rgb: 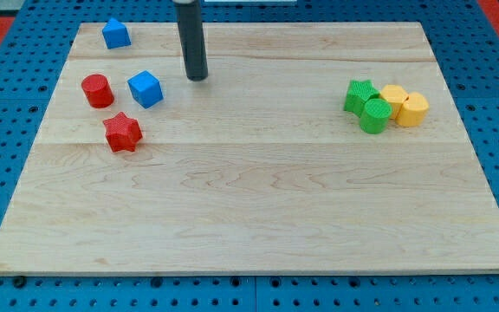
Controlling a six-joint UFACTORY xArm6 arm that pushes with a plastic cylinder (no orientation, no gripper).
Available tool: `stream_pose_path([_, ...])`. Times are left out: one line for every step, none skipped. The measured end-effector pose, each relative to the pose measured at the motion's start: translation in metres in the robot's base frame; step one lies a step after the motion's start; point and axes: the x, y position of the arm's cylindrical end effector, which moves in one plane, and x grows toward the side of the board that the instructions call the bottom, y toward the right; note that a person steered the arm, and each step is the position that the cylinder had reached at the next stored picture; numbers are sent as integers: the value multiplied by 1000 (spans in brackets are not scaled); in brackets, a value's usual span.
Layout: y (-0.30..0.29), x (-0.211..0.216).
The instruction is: Slide red star to the top center
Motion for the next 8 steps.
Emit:
stream_pose_path([7,65])
stream_pose_path([-5,131])
stream_pose_path([-92,165])
stream_pose_path([-126,162])
stream_pose_path([-118,123])
stream_pose_path([-119,112])
stream_pose_path([-119,105])
stream_pose_path([-118,94])
